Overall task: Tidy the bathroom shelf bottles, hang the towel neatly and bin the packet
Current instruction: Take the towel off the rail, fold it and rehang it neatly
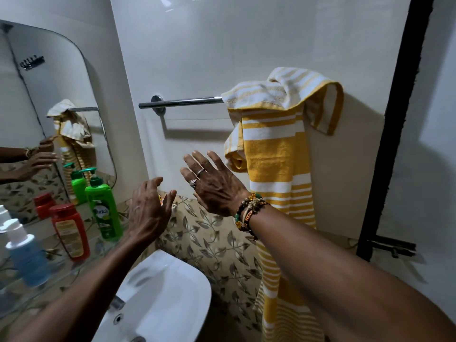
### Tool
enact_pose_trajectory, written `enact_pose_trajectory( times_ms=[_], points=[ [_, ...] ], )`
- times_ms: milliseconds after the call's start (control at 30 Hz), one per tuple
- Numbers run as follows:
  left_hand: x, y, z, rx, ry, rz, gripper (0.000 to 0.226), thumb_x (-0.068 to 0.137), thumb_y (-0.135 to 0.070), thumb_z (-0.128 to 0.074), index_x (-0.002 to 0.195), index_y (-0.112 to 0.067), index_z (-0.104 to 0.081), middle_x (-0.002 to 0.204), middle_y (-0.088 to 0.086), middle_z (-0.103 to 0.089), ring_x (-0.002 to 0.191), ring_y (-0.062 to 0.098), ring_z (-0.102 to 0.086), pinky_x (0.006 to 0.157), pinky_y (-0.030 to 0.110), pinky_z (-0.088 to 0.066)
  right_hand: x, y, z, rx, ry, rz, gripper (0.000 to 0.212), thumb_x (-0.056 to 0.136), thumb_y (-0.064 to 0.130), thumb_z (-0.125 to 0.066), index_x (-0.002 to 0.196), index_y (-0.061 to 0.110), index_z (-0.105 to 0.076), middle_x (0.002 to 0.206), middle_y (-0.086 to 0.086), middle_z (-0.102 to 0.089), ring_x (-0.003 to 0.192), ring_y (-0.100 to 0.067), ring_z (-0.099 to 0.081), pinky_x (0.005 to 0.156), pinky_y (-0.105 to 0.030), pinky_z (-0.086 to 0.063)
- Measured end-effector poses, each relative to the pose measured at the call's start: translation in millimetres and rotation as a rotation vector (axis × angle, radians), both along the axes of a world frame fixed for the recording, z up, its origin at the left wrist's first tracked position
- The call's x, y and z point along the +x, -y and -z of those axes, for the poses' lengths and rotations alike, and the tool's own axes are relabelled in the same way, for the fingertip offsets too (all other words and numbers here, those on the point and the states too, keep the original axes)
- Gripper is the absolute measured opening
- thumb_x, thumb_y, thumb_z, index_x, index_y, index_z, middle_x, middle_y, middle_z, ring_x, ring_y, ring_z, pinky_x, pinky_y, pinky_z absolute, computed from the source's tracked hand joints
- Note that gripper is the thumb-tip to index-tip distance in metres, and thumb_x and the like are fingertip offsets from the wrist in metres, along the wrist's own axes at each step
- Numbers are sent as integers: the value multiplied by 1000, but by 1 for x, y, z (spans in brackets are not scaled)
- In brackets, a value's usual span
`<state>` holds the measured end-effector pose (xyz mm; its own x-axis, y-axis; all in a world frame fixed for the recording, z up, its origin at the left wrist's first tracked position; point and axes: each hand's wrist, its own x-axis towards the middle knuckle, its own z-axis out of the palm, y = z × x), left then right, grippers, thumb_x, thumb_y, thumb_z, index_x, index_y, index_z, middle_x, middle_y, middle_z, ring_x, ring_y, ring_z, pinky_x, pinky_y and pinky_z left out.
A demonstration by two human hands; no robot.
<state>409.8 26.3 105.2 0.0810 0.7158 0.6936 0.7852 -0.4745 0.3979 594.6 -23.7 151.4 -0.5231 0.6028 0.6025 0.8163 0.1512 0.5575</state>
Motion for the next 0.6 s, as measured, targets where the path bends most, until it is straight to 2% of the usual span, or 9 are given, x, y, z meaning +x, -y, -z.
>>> enact_pose_trajectory(
  times_ms=[200, 333, 433, 600],
  points=[
    [16, 8, -19, 31, 18, 63, 49, 93, -35, -60, 132, -7, -51, 127, 17, -57, 114, 34, -52, 95, 47, -43, 9, 18, -7, -9, 0, 81, 59, 91, 32, -50, 144, 9, -38, 155, -18, -29, 144, -36, -25, 117, -53, -16],
    [24, 8, -30, 52, 7, 118, 48, 93, -36, -60, 131, -8, -51, 127, 15, -57, 114, 34, -52, 96, 47, -44, 11, 28, -16, 18, -12, 170, 60, 89, 35, -53, 143, 11, -41, 155, -16, -32, 144, -34, -28, 117, -52, -18],
    [24, 8, -36, 62, 2, 153, 48, 93, -36, -60, 131, -9, -52, 127, 15, -57, 114, 34, -52, 95, 48, -44, 10, 32, -19, -8, -28, 218, 62, 91, 36, -50, 146, 11, -35, 156, -16, -27, 146, -34, -23, 119, -53, -14],
    [23, 9, -44, 59, -19, 212, 49, 94, -37, -57, 135, -10, -50, 130, 13, -54, 118, 33, -49, 96, 45, -40, 12, 39, -17, -14, -54, 310, 64, 93, 43, -48, 146, 10, -35, 156, -19, -27, 145, -35, -23, 117, -53, -19]
  ],
)
